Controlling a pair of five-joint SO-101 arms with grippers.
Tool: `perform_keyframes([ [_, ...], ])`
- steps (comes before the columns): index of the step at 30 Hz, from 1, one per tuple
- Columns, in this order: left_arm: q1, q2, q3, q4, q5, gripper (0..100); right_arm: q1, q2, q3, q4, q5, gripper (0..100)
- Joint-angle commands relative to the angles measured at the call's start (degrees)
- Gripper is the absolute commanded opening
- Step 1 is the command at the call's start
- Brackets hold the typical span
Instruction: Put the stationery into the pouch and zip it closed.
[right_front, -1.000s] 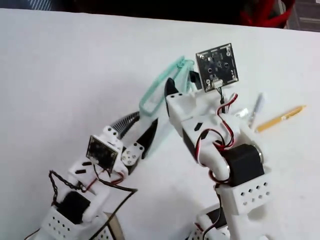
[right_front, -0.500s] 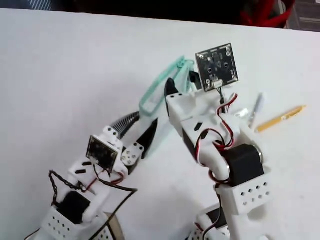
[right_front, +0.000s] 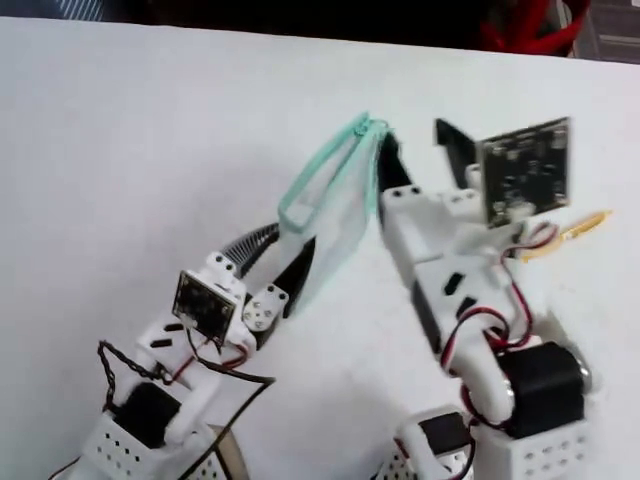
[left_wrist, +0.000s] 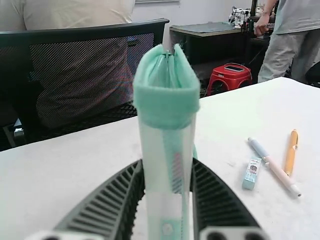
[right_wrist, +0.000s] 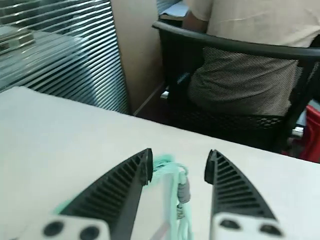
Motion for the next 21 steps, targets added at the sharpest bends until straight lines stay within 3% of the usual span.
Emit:
perform_keyframes([
  [1,-1.01,0.4,0.0,-0.97,-0.62,13,7.69,-0.04,-3.96,-0.04,0.7,16.8],
  [9,-1.01,0.4,0.09,-1.05,-0.62,13,19.74,4.09,-2.81,-2.42,0.7,17.0],
  [17,-1.01,0.4,0.18,-0.97,-0.62,13,27.21,25.01,-3.52,-7.34,0.7,17.0],
  [21,-1.01,0.4,0.18,-1.05,-0.62,13,29.93,34.33,-6.68,-5.05,0.7,17.0],
])
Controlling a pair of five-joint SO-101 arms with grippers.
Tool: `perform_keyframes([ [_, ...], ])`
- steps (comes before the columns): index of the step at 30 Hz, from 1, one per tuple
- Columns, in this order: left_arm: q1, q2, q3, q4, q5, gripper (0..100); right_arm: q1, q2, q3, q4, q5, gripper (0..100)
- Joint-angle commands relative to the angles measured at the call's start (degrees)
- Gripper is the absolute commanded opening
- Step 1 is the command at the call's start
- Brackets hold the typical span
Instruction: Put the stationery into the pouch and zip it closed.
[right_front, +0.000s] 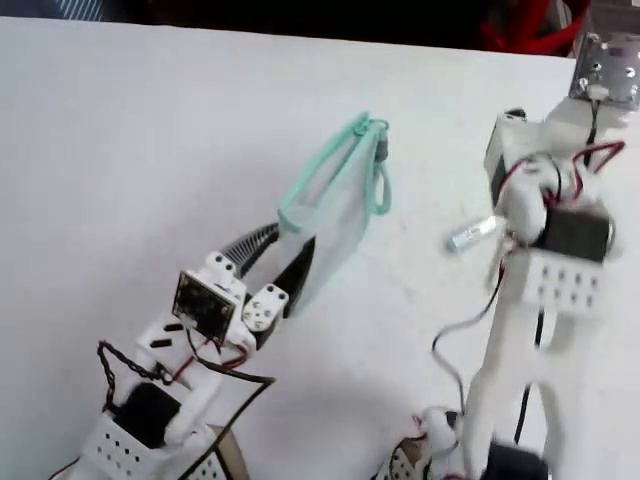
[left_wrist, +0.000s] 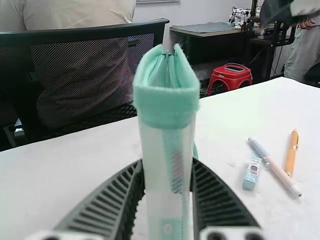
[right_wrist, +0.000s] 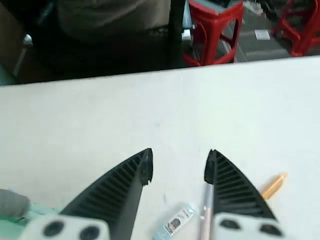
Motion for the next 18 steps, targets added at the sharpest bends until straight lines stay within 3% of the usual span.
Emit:
perform_keyframes([
  [1,-0.92,0.4,0.0,-1.05,-0.62,13,2.59,6.64,-5.19,1.71,0.7,17.0],
  [10,-0.75,0.4,0.0,-1.05,-0.62,13,8.92,25.63,-13.19,4.18,0.18,17.2],
  [18,-0.57,0.48,0.09,-1.05,-0.62,13,20.88,42.24,-24.88,5.32,0.18,17.3],
])
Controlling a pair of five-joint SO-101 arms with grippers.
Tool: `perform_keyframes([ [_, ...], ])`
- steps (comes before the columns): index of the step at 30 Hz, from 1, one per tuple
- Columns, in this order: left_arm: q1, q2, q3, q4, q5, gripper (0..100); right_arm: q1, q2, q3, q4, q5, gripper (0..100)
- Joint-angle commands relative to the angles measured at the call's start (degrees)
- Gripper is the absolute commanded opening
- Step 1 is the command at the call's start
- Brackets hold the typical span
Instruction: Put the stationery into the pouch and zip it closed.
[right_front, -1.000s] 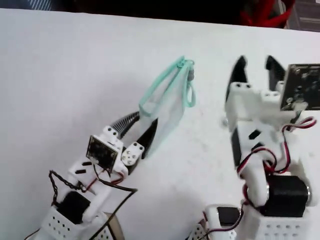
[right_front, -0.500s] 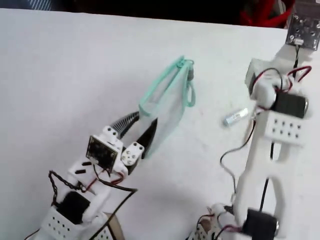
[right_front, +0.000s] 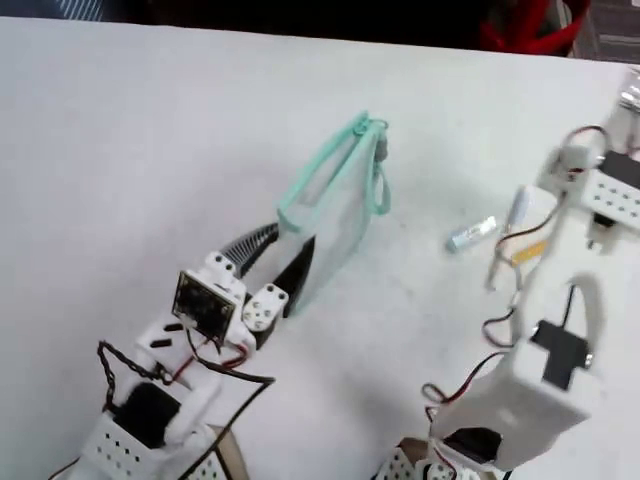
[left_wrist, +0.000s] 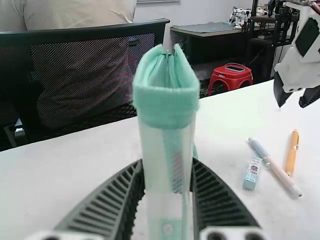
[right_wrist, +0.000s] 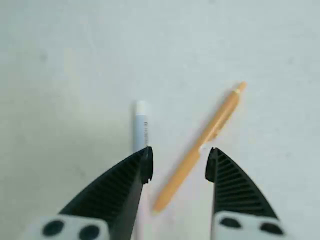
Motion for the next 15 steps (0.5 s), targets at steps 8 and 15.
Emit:
perform_keyframes([
  [8,-0.48,0.48,0.09,-0.7,-0.62,13,8.31,24.57,-29.71,3.03,0.26,17.3],
  [15,-0.48,0.57,0.18,-0.62,-0.62,13,7.78,41.27,-53.71,10.86,-4.04,17.3],
])
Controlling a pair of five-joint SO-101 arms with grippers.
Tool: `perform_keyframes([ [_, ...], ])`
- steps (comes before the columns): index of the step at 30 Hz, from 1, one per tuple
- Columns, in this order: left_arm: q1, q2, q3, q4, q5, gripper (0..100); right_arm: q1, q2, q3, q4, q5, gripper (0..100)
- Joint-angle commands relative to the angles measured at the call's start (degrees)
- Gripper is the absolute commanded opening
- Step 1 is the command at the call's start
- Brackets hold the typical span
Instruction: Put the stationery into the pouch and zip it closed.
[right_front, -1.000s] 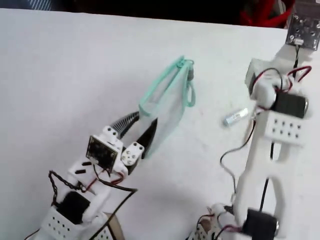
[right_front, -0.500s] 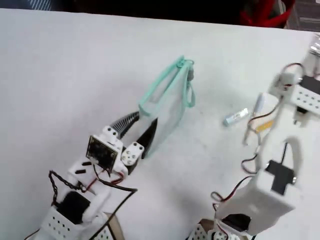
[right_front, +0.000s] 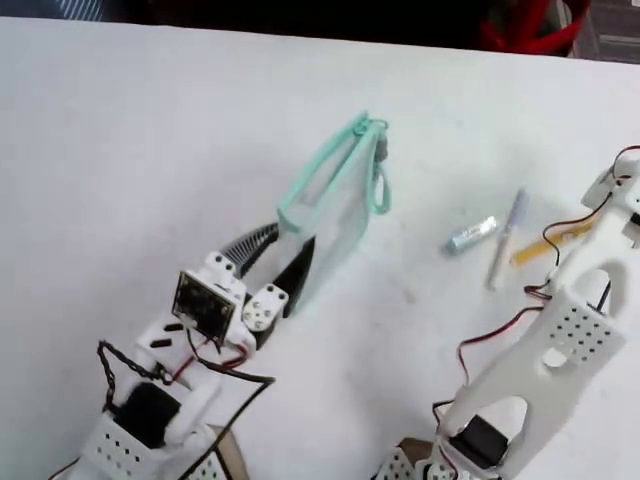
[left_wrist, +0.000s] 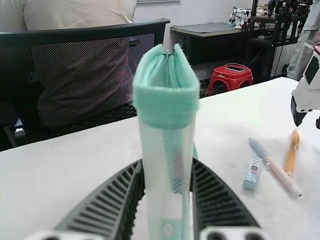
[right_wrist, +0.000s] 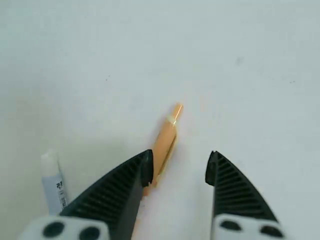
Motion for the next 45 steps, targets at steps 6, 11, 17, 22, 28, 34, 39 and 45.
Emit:
perform_keyframes([
  [6,-0.48,0.57,-0.09,-0.44,-0.62,13,-1.45,14.2,-26.73,6.64,-2.9,17.1],
  [11,-0.48,0.57,-0.18,-0.44,-0.62,13,-2.59,20.26,-34.11,8.75,-2.9,17.0],
  [17,-0.48,0.57,-0.18,-0.44,-0.62,13,-2.42,24.75,-35.78,9.1,-2.9,17.0],
  [22,-0.48,0.57,-0.18,-0.44,-0.62,13,-1.63,27.65,-35.96,9.27,-2.9,16.3],
  [28,-0.57,0.57,-0.18,-0.53,-0.62,13,-0.31,29.32,-36.13,9.01,-2.9,1.8],
  [34,-0.66,0.57,-0.18,-0.53,-0.62,13,-0.31,28.88,-36.22,9.98,-2.9,1.7],
  [39,-0.92,0.57,-0.18,-0.44,-0.62,13,-0.31,27.38,-40.88,16.84,-2.81,1.8],
  [45,-0.92,0.4,-0.18,-0.44,-0.62,13,-0.31,23.52,-43.43,22.81,-2.81,1.8],
])
